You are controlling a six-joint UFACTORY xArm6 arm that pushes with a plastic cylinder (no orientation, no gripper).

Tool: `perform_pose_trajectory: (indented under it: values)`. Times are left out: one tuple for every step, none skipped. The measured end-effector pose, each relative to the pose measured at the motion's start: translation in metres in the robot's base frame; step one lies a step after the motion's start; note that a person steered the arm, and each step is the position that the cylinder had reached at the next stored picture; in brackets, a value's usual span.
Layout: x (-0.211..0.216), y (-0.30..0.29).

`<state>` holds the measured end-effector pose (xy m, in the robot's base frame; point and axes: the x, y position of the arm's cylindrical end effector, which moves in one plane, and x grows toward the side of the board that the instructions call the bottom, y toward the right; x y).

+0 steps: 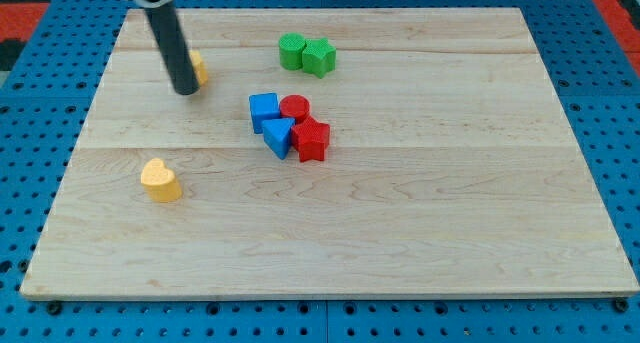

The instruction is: Push the yellow hexagon closer to green circle

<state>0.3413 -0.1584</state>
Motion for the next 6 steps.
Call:
perform_pose_trajectory:
  values:
    - [-0.006, -0.049]
    - [-0.010, -0.055]
    - [-0.027, 0.024]
    - [-0.032, 0.040]
    - [-0.037, -0.017]
    - [-0.053, -0.016]
